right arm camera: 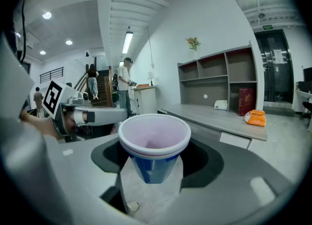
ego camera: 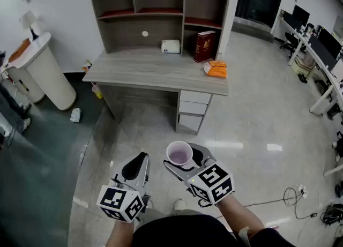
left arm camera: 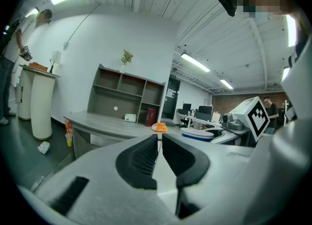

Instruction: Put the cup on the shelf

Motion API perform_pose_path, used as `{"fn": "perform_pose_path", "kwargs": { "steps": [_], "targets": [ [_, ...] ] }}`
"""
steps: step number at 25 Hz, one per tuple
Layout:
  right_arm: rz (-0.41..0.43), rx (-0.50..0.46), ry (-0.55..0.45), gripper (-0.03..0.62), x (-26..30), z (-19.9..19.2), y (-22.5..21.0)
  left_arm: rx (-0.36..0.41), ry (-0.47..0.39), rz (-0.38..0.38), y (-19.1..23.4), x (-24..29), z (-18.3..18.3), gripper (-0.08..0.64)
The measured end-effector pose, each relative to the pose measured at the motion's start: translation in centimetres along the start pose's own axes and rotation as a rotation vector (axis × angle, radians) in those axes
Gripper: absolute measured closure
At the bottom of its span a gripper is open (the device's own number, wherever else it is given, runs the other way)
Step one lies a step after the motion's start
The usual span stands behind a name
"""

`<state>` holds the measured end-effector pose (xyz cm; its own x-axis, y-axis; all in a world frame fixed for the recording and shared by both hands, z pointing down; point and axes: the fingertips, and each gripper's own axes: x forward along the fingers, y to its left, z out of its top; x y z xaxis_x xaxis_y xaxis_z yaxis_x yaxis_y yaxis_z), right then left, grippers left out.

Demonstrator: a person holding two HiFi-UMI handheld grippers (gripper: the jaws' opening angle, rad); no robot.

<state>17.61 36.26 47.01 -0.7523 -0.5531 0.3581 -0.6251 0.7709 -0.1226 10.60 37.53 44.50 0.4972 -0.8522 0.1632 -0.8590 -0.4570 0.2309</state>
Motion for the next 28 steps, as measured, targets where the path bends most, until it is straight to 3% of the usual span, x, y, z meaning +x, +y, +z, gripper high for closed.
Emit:
{"fn": "perform_pose_path", "kwargs": {
  "steps": [3,28],
  "targets": [
    [0.019,0.031,-0.023,0.281,-0.1,0.4,0.1,0.001,0.0,0.001,0.0,0.0,0.0,0.538],
    [0.022,0.015,0.001,0.279,-0.7,-0.3,-2.0,-0.003,0.015,-0.015,-1.5,2.4,-0.7,0.538]
  ]
}}
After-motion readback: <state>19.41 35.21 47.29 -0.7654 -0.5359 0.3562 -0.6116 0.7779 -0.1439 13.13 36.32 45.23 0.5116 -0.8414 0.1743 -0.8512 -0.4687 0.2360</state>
